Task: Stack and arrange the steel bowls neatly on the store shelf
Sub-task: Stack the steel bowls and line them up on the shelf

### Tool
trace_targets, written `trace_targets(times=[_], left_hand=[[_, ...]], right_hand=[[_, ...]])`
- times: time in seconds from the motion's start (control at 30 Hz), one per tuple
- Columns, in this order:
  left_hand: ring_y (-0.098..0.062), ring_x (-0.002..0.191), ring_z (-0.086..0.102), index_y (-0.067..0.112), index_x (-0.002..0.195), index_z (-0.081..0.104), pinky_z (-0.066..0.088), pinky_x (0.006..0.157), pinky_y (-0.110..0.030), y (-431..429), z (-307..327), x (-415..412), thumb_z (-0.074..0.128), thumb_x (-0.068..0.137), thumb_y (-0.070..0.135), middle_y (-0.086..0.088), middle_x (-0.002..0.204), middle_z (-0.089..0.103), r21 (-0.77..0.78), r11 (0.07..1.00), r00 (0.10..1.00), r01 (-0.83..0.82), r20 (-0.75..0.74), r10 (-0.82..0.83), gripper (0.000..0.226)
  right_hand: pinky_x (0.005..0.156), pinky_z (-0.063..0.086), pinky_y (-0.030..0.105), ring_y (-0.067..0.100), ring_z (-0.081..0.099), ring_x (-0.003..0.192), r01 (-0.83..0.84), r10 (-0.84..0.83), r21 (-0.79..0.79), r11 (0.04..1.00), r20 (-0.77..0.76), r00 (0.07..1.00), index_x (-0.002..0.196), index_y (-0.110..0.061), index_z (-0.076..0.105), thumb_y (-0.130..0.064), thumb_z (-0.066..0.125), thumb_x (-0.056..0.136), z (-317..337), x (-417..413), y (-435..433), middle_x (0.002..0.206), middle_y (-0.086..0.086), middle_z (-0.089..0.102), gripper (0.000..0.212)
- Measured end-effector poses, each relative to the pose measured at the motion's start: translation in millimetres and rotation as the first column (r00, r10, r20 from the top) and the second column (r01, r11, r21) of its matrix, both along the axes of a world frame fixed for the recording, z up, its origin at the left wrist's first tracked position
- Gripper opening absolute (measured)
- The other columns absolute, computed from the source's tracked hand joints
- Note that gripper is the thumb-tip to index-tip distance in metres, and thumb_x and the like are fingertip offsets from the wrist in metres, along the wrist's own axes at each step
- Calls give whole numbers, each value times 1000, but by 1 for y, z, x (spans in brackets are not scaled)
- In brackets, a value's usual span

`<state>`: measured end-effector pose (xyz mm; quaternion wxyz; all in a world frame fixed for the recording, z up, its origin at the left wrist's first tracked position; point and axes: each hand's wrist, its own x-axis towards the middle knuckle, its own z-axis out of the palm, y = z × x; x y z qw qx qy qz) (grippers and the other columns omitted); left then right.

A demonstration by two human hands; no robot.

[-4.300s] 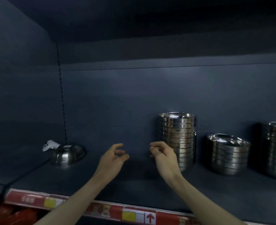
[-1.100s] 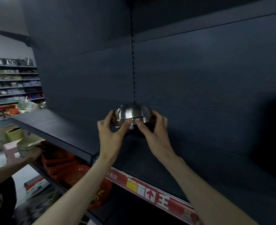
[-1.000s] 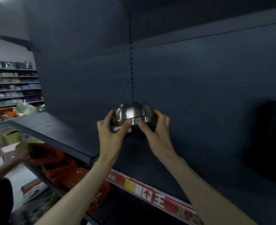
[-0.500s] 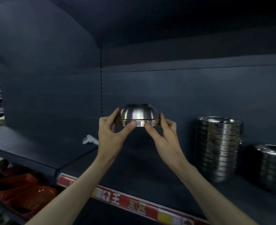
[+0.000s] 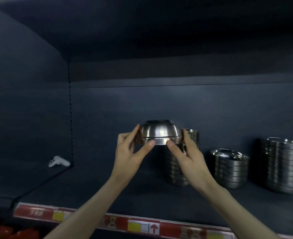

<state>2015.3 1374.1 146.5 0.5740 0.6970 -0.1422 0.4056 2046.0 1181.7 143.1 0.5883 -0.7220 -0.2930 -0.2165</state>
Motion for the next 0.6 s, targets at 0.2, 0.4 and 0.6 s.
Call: trace_targets(times=[0.2, 0.4, 0.6], left_hand=[[14, 119, 58, 17, 156, 50, 41, 103, -2, -34, 5, 8, 82, 77, 39, -6, 131, 49, 26, 993, 993, 119, 9, -120, 88], [5, 121, 63, 18, 147, 62, 49, 101, -8, -43, 5, 15, 83, 74, 37, -7, 132, 57, -13, 987, 987, 161, 17, -160, 78], [3, 120, 64, 14, 143, 65, 49, 94, -5, -49, 0, 17, 84, 80, 25, -8, 133, 62, -27, 989, 989, 146, 22, -146, 67]], right_hand=[[122, 40, 39, -1, 50, 140, 77, -77, -21, 997, 25, 997, 150, -55, 44, -71, 67, 91, -4, 1, -44, 150, -22, 55, 66], [106, 50, 24, -7, 61, 124, 32, -26, 88, 996, -66, 997, 139, -39, 57, -57, 84, 83, 3, 2, -76, 136, -16, 65, 64], [98, 52, 10, -9, 65, 116, 63, -56, 102, 993, -72, 996, 139, -28, 62, -24, 75, 98, 5, 3, -86, 130, -11, 70, 43]])
